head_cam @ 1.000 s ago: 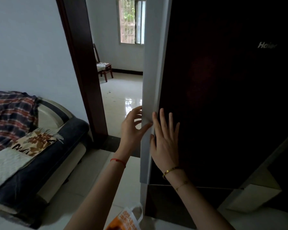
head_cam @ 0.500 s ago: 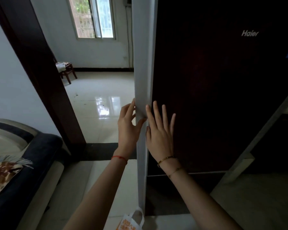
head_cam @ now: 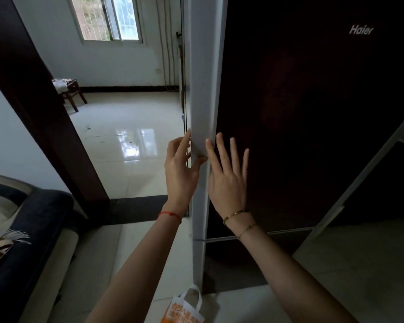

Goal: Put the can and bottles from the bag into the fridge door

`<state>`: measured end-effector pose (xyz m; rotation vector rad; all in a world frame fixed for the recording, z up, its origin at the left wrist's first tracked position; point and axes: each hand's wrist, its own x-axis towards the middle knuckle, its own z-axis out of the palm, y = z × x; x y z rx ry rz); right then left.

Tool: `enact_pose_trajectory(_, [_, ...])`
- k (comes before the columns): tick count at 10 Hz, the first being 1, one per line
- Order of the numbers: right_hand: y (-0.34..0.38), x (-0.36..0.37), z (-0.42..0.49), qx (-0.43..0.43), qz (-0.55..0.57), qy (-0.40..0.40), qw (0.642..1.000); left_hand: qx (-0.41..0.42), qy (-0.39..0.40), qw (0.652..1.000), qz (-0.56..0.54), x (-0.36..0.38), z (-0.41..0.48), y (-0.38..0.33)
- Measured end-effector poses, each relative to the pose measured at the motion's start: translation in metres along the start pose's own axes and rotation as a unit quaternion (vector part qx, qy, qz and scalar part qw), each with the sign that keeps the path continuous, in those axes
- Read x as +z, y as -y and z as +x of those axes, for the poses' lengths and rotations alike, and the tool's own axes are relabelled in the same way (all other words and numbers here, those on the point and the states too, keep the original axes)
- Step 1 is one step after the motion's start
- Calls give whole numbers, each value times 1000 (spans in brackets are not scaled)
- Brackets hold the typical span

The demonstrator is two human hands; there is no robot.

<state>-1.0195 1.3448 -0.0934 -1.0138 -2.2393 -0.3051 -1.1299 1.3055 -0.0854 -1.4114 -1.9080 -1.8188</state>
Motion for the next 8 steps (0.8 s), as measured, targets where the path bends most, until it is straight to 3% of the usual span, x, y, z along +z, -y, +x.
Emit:
enact_pose_trajectory(3, [2,-17,-2,-8,88,16,996,-26,4,1000,-13,-7,-5,-9])
enact_pose_trajectory(5, [-7,-46,0,25,314,56,947,-20,23,1000,-1,-32,-10,-18])
enact_pose_trajectory(8, [-34,-82,-28,115,396,81,908,25,119,993,2,-81,-30,-51])
